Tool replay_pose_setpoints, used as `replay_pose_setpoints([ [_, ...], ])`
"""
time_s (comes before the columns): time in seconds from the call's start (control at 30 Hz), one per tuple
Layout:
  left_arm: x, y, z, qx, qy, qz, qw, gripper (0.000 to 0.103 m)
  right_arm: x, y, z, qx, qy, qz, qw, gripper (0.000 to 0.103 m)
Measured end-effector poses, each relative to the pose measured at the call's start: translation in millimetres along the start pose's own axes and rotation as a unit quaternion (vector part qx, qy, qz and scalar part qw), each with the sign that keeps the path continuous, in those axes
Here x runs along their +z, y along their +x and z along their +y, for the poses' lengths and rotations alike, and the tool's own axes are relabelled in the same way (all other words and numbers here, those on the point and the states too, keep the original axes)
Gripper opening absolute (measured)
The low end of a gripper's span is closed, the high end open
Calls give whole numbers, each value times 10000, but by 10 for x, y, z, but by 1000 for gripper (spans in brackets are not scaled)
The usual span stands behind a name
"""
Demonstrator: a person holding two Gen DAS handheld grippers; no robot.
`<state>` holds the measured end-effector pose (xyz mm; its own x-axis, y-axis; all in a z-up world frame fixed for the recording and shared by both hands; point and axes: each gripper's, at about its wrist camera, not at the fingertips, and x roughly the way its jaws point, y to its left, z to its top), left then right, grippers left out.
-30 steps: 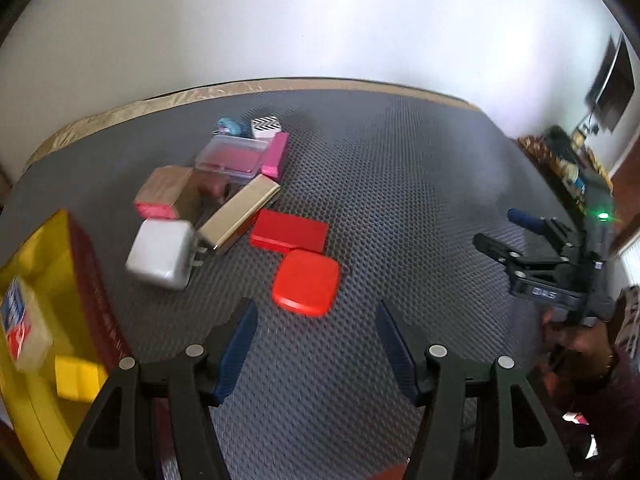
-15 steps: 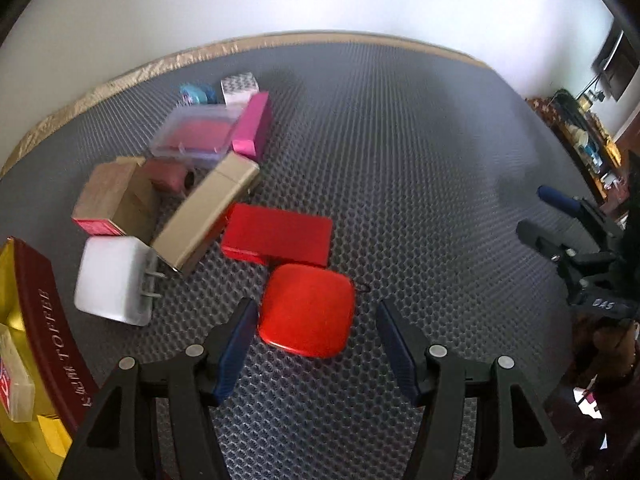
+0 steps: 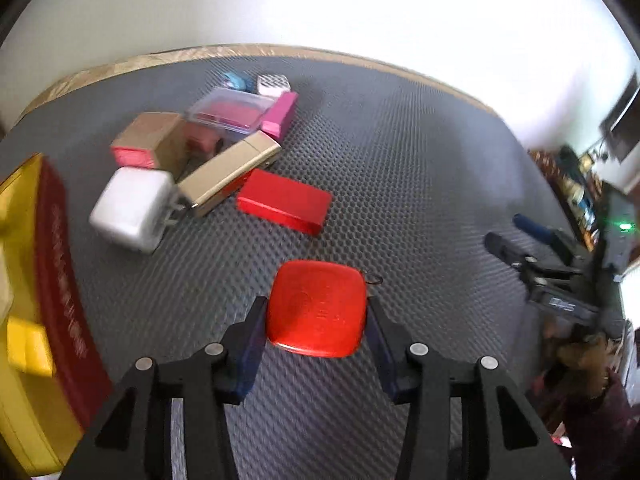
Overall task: Organize rigid objects
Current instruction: 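Grasp the red rounded square with the left gripper, then place the red rounded square in the tray while the right gripper grasps the red rectangle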
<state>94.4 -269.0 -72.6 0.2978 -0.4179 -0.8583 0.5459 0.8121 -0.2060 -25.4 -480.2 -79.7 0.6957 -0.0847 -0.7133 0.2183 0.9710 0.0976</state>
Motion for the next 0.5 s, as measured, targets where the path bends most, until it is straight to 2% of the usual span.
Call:
replay_pose_setpoints([
  [0.13,-148,-327,22,-29,-79,-257,9996,48,33,22,160,197,-406,162,9988,95],
  [0.23,-244,-595,80,-13,-122,-413,9991,48,139,14,416,719,-721,254,9945,95],
  [0.33,-241,-752,146,-15,-279,-503,9983,48,305,16,751,1172,-1188,239,9857,94],
  [0.43,-314,-954,282,19,-477,-630,9969,48,429,137,1152,1232,-1942,383,9724,86],
  [0.5,-302,-1062,393,21,-596,-715,9957,48,480,224,1325,1296,-2206,509,9654,82],
])
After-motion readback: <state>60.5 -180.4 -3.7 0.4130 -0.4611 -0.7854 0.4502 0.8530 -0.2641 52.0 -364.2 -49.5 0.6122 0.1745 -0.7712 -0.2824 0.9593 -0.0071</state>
